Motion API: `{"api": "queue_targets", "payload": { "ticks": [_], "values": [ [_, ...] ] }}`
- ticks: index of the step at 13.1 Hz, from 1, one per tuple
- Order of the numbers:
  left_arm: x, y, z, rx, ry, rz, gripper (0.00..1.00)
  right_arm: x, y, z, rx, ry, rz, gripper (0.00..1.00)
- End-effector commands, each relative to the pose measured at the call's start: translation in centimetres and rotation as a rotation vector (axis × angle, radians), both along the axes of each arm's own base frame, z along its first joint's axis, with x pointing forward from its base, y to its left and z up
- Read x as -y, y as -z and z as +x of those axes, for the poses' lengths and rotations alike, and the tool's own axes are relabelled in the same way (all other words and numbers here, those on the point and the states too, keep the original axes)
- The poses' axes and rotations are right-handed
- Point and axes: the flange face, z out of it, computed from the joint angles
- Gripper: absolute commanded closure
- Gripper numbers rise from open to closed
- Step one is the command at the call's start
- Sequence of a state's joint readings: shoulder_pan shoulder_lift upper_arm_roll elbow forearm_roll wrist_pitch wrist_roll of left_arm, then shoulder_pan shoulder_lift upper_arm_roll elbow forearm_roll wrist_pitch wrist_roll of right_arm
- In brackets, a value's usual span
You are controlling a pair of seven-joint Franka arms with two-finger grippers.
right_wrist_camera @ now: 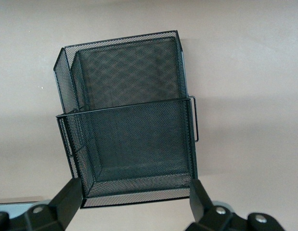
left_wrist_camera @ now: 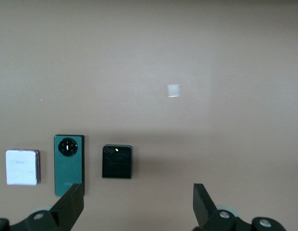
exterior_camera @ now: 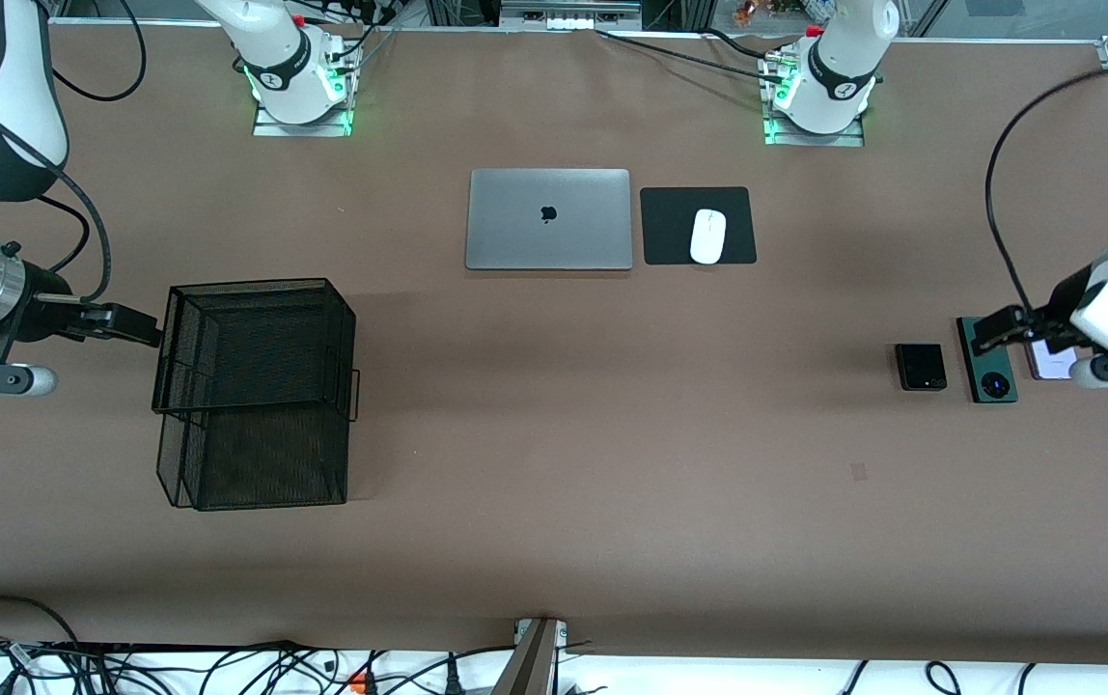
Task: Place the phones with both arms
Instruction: 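Reach to the black flip phone and grasp it with the left gripper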
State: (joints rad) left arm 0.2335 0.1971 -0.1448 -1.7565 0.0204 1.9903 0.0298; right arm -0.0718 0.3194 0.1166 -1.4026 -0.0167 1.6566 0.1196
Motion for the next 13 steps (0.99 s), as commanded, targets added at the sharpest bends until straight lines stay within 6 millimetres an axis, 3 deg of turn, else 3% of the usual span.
{"api": "queue_targets", "payload": {
  "ticks": [1,4,8,10,11,13],
  "values": [
    [-1.4,5.6,-1.2,0.044,0.023,-0.004,0.00,0.1,-0.7,-0.7,0.001,-0.008,0.011,0.01],
    [-3.1,12.3,-4.1,0.096,0.041,0.008,0.00,0.0,-0.6,-0.7,-0.001,-0.009,0.014,0.01],
    [-3.2,20.4,-6.9,0.157,0.064,0.021,0.00,0.1,-0.6,-0.7,-0.001,-0.007,0.015,0.01],
    [-5.3,24.4,-8.2,0.186,0.082,0.047,0.00,0.1,-0.6,-0.6,0.001,-0.006,0.015,0.01],
    [-6.5,25.8,-8.6,0.204,0.084,0.056,0.00,0.1,-0.6,-0.6,0.001,-0.007,0.015,0.01],
    [-6.9,27.6,-9.0,0.219,0.078,0.052,0.00,0.1,-0.6,-0.6,0.001,-0.007,0.015,0.01]
  ]
}}
